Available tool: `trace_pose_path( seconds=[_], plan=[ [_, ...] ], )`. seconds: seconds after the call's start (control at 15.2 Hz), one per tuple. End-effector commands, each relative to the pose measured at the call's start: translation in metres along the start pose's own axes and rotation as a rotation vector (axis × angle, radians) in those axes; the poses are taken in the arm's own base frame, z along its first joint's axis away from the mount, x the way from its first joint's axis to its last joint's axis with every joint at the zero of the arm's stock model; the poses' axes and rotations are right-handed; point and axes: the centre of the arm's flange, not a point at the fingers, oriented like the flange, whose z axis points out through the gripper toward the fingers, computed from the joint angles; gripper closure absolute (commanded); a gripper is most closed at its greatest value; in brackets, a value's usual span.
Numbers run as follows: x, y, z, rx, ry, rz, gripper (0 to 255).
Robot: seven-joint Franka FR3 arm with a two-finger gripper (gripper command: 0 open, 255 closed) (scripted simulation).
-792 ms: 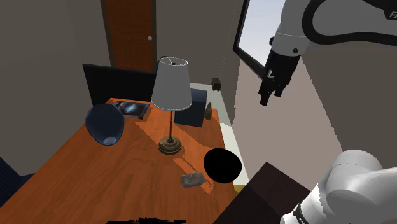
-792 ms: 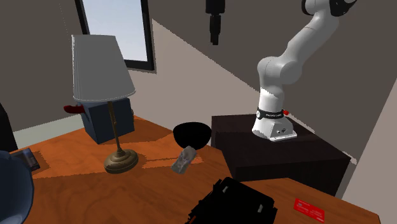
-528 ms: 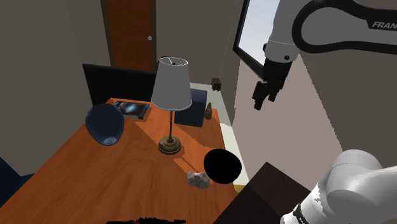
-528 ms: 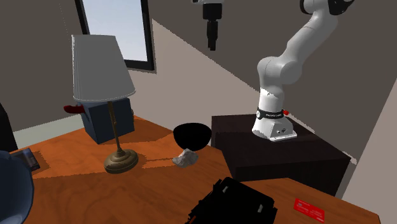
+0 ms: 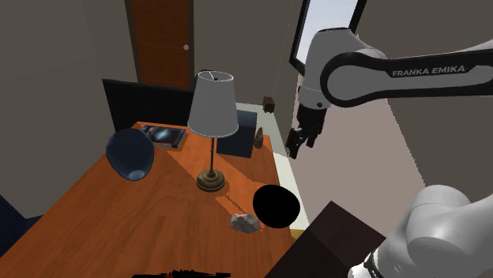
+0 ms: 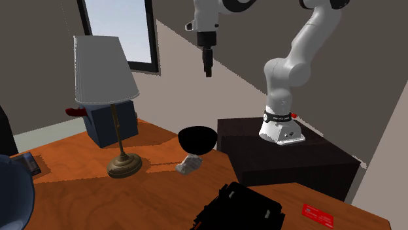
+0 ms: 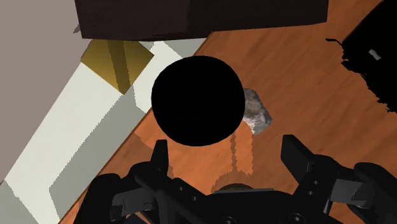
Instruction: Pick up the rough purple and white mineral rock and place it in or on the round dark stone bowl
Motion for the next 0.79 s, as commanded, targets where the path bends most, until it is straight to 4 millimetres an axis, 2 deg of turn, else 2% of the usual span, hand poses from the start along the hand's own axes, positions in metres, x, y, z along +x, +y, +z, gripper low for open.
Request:
trace_pose_path(
  seconds=[0.0,0.73],
  plan=[
    [0.012,-0.008,0.020,0.012,-0.001,-0.009,0],
    [0.075,-0.060,0.137,0.074,-0.020,-0.060,0]
  ],
)
